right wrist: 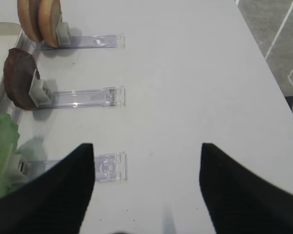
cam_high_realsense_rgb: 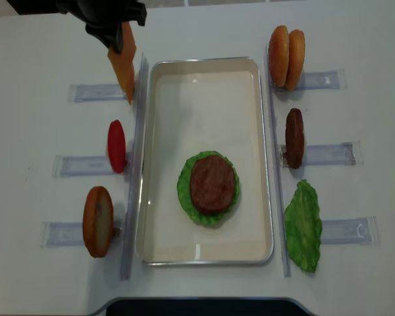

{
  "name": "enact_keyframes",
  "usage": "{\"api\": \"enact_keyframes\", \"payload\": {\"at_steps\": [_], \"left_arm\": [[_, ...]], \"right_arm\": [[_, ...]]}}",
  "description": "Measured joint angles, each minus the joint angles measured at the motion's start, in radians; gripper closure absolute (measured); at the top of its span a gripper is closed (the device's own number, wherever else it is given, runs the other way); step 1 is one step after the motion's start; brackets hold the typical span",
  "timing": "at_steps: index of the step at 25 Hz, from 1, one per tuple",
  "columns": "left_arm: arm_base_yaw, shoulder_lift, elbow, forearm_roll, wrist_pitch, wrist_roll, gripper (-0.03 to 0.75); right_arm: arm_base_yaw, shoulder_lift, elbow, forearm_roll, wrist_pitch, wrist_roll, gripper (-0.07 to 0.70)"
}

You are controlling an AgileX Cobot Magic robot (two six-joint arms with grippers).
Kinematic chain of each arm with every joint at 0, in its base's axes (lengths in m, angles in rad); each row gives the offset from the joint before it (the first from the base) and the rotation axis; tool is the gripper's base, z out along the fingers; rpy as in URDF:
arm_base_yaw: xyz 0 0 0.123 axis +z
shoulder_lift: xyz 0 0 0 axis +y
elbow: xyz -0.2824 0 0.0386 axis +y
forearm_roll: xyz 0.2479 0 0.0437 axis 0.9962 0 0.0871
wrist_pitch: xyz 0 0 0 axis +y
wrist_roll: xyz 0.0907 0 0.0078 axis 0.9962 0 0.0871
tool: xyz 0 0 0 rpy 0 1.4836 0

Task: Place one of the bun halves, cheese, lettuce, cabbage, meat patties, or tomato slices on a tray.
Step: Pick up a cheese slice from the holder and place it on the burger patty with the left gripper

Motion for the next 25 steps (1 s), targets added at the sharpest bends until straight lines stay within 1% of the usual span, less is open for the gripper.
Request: {"api": "enact_keyframes", "payload": {"at_steps": [9, 14, 17, 22, 24, 25], "left_arm": [[0.000, -0.072, 0.005, -0.115, 0.003, -0.003, 0.684], [0.000, -0.103, 0.013, -0.155, 0.005, -0.003, 0.684], [0.000, -0.135, 0.055, -0.166, 0.005, -0.003, 0.684], [0.000, -0.193, 0.165, -0.178, 0.005, -0.003, 0.684], [0.000, -0.212, 0.207, -0.190, -0.008, -0.003, 0.684], [0.000, -0.223, 0.229, -0.203, -0.025, -0.003, 0.684]], "right_arm": [[0.000, 0.000, 0.000, 0.000, 0.000, 0.000, 0.161], [0.000, 0.000, 0.000, 0.000, 0.000, 0.000, 0.161], [0.000, 0.000, 0.000, 0.000, 0.000, 0.000, 0.161], [0.000, 0.000, 0.000, 0.000, 0.000, 0.000, 0.161], [0.000, 0.000, 0.000, 0.000, 0.000, 0.000, 0.161], [0.000, 0.000, 0.000, 0.000, 0.000, 0.000, 0.161]]}}
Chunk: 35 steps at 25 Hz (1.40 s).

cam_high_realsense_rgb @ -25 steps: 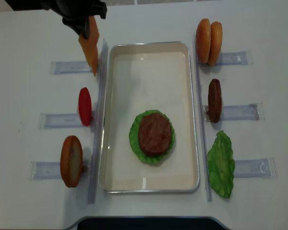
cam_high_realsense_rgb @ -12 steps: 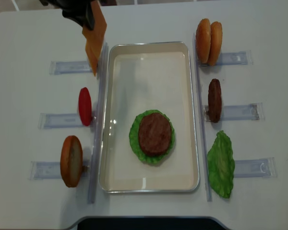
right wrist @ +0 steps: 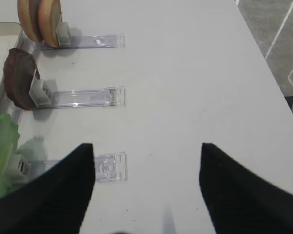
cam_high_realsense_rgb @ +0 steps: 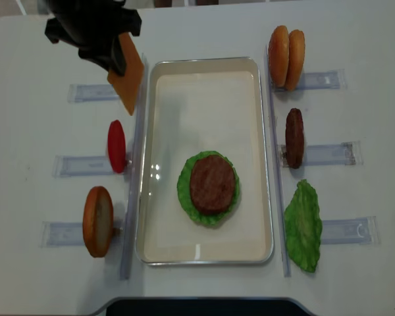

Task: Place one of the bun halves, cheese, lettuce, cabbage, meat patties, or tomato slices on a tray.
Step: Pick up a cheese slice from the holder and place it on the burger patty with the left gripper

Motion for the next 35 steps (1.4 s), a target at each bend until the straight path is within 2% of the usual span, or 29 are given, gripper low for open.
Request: {"api": "enact_keyframes", "payload": {"at_steps": [8, 17, 27, 35], "left_arm": [[0.000, -0.046, 0.160, -0.211, -0.135, 0.090, 0.684], [-0.078, -0.066, 0.303, -0.396, -0.286, 0.189, 0.684], [-0.164, -0.106, 0.414, -0.548, -0.375, 0.287, 0.684], [-0.188, -0.129, 0.562, -0.780, -0.482, 0.488, 0.684]], "right_arm": [[0.000, 0.000, 0.000, 0.000, 0.000, 0.000, 0.161], [0.000, 0.000, 0.000, 0.000, 0.000, 0.000, 0.161], [0.000, 0.000, 0.000, 0.000, 0.000, 0.000, 0.161], [0.000, 0.000, 0.000, 0.000, 0.000, 0.000, 0.161]]}}
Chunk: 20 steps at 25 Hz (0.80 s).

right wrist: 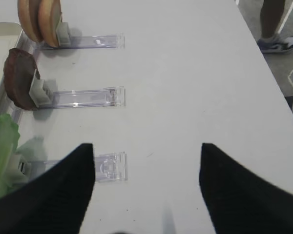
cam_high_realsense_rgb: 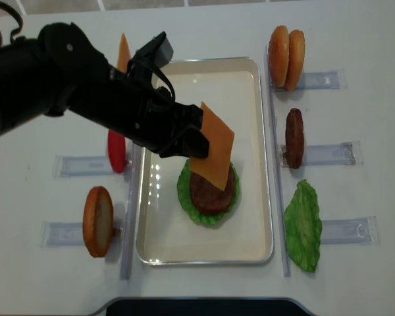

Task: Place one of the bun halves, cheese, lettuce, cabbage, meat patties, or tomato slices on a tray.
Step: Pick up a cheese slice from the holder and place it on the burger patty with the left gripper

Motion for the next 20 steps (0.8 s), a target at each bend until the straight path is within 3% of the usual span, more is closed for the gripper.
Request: {"api": "enact_keyframes", "payload": {"at_steps": [6, 20], "left_arm": [[-0.001, 0.000, 0.054, -0.078, -0.039, 0.089, 0.684], [-0.002, 0.070, 0.069, -0.184, -0.049, 0.200, 0.684]], "right_arm": [[0.000, 0.000, 0.000, 0.000, 0.000, 0.000, 0.161], [0.000, 0.000, 0.000, 0.000, 0.000, 0.000, 0.161]]}}
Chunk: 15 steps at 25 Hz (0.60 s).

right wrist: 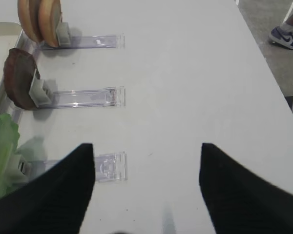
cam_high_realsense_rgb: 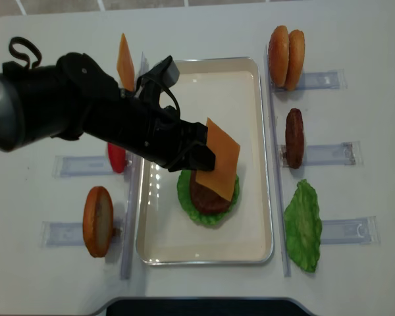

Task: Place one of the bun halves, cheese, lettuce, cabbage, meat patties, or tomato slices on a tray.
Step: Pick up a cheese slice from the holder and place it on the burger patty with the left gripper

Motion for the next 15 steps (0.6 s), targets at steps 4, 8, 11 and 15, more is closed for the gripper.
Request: {"api": "enact_keyframes", "payload": {"at_steps": [4, 8, 11, 15], "left_arm": [[0.000, 0.015, 0.000, -0.018, 0.006, 0.022, 0.684], [0.000, 0.028, 0.000, -0.021, 0.010, 0.028, 0.684], [0.000, 0.029, 0.000, -0.020, 0.010, 0.028, 0.684], [0.000, 0.029, 0.000, -0.012, 0.011, 0.028, 0.684]], "right_arm": [[0.000, 0.000, 0.000, 0.000, 0.000, 0.000, 0.161], [0.000, 0.000, 0.000, 0.000, 0.000, 0.000, 0.161], [0.000, 0.000, 0.000, 0.000, 0.000, 0.000, 0.161], [0.000, 0.000, 0.000, 0.000, 0.000, 0.000, 0.161]]}}
